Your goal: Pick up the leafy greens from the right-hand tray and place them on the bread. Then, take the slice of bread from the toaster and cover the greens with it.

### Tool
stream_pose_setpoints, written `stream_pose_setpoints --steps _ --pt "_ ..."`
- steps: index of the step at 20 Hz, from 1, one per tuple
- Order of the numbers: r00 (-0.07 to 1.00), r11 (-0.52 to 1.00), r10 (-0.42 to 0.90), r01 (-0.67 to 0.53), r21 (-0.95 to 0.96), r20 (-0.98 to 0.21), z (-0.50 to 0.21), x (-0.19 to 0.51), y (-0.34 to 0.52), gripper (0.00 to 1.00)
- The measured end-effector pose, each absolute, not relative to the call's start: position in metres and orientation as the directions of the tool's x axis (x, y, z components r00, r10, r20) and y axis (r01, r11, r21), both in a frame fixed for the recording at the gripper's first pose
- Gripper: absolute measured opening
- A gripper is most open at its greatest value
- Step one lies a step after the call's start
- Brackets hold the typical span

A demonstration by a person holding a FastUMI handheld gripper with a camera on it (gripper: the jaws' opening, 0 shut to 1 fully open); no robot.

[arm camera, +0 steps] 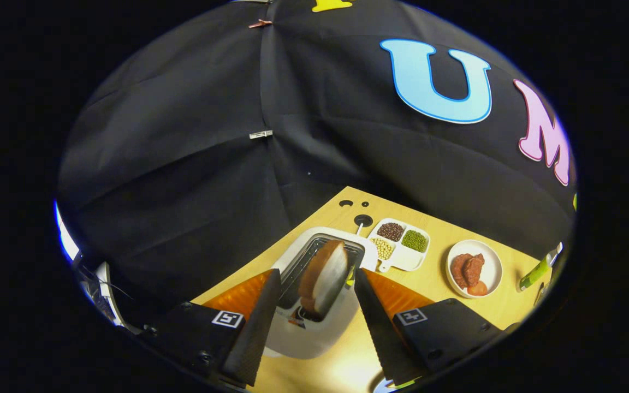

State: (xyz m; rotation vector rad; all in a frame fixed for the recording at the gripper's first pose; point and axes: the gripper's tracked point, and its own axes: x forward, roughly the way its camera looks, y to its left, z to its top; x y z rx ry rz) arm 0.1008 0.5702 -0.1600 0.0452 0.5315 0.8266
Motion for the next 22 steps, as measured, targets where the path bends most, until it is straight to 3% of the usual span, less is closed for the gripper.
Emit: stream_pose_setpoints --steps 6,10,11,22 --pt "0.581 0.753 0.643 -0.598 0.274 -0.500 -0.185 0.119 0.588 0.72" --pt "0.624 0.805 0.584 -0.527 0.273 -0.519 -0.192 0.130 0.578 0.26" --pt "0.618 0.809 0.580 -0.515 0.284 -0.531 -0.190 0.127 0.575 0.20" --pt "0.682 0.780 0.624 -0.514 0.355 -0.382 -0.113 0.115 0.526 0.17"
